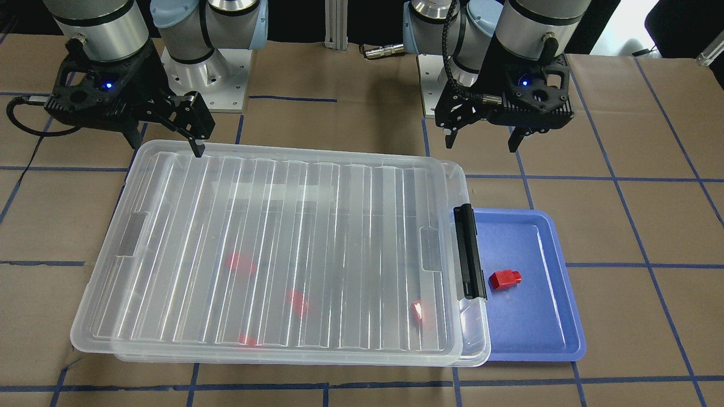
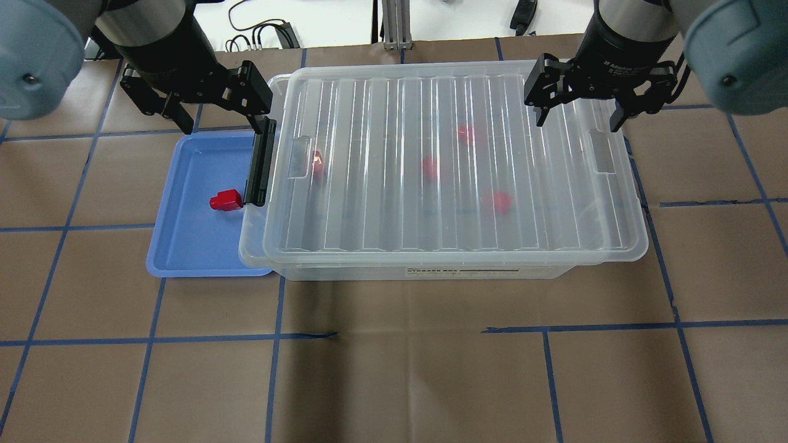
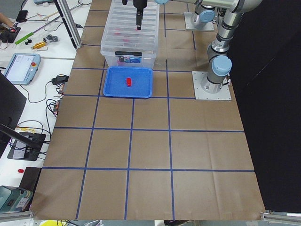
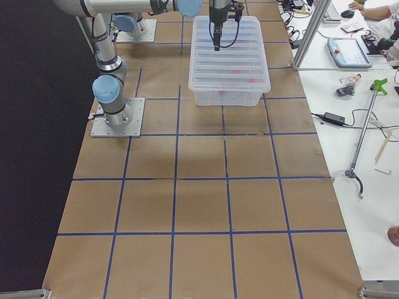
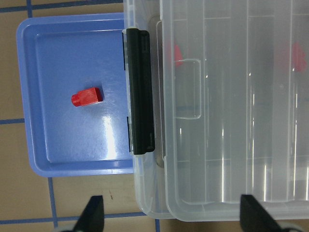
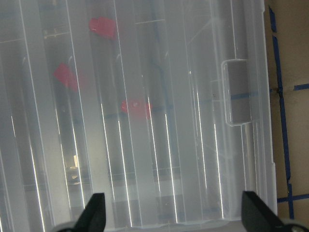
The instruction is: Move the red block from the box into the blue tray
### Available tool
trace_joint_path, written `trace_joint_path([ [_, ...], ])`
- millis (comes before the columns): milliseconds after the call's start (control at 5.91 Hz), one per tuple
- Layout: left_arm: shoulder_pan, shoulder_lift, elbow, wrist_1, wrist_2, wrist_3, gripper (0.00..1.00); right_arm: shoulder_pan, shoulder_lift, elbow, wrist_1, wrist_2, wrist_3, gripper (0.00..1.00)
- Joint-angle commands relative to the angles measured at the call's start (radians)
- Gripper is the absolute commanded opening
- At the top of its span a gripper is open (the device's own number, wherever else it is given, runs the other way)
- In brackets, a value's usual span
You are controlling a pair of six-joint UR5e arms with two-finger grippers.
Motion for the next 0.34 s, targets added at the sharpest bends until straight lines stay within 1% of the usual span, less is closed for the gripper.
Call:
trace_joint_path([
  [0, 0.004, 0.016, -0.018, 0.003, 0.007, 0.013, 0.98, -0.002, 0.001, 0.002, 0.000, -0.002, -0.001, 1.00],
  [169, 0.004, 0.016, -0.018, 0.003, 0.006, 0.013, 0.98, 0.000, 0.001, 0.005, 0.002, 0.000, -0.001, 1.00],
])
